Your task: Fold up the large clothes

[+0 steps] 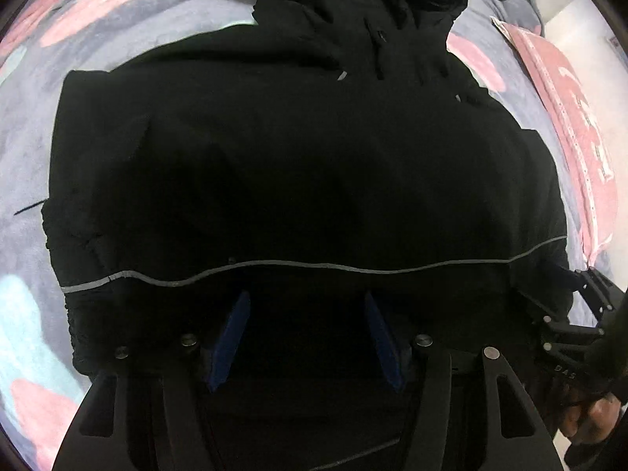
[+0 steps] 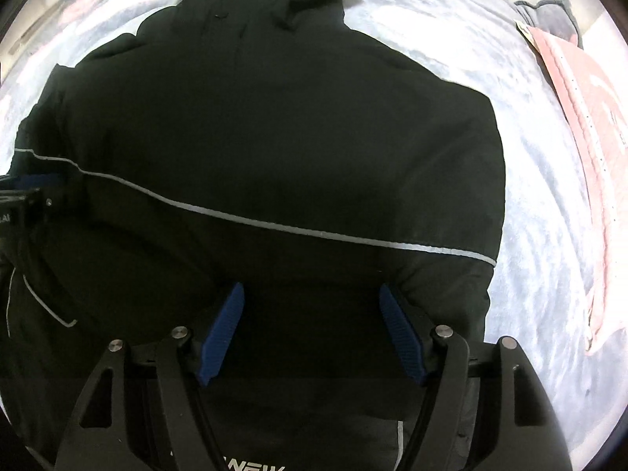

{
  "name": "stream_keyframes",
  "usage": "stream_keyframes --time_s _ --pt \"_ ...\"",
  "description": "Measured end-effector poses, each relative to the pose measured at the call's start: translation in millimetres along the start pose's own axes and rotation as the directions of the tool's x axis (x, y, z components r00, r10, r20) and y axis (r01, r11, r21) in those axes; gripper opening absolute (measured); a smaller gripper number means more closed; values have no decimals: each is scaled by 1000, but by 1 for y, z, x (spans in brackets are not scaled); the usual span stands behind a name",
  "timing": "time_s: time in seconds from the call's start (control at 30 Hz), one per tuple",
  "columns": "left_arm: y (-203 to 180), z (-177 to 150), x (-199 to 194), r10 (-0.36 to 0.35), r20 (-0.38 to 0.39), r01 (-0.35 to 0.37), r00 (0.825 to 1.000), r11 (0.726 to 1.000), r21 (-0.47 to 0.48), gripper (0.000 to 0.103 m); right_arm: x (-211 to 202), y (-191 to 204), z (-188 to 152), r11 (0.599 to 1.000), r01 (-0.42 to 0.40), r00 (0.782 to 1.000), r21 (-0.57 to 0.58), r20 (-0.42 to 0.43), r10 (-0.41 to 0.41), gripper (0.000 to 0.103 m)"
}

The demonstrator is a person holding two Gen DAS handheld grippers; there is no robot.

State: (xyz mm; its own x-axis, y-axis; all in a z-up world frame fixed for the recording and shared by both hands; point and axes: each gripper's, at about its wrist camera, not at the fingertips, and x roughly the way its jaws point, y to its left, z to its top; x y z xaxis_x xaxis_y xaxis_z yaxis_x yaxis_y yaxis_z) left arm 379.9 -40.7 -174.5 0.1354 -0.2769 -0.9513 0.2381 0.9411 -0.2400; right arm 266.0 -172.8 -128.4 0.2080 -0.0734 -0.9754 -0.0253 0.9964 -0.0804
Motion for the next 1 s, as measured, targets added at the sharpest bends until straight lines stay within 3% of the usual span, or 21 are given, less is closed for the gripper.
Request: stream_keyframes --time_s 0.1,0.2,0.27,0.33,0.4,0.5,0.63,0.73,0.8,1.0 --pt "-2 4 -25 -44 37 43 998 999 26 61 -10 -13 12 998 -55 998 36 -32 56 74" --pt "-4 16 -62 -121 139 116 983 992 45 61 -38 -34 35 987 -123 991 100 69 116 74" --pt "1 31 -72 -121 180 118 976 993 27 61 -43 -45 54 987 -95 991 129 109 81 74" --pt "6 41 -67 -119 182 120 976 993 4 61 -33 -54 70 985 -65 993 161 104 49 74" --pt "14 49 -49 -66 159 71 985 997 -21 61 -16 -57 81 981 -45 996 186 82 30 74" --pt "32 39 -15 -7 62 9 998 999 -37 61 20 -55 73 982 3 999 187 -33 3 71" --pt "25 38 -8 41 69 -42 997 999 17 61 29 -53 79 985 36 997 171 -70 -24 71" --pt "23 42 -25 -26 89 23 996 999 32 61 24 -58 87 983 -6 995 183 -95 24 71" --pt "24 51 -55 -125 162 119 979 992 46 61 10 -69 92 972 -82 993 219 -70 99 71" --pt "26 120 -96 -113 314 103 943 993 50 61 -31 -87 148 972 -91 995 216 60 80 72"
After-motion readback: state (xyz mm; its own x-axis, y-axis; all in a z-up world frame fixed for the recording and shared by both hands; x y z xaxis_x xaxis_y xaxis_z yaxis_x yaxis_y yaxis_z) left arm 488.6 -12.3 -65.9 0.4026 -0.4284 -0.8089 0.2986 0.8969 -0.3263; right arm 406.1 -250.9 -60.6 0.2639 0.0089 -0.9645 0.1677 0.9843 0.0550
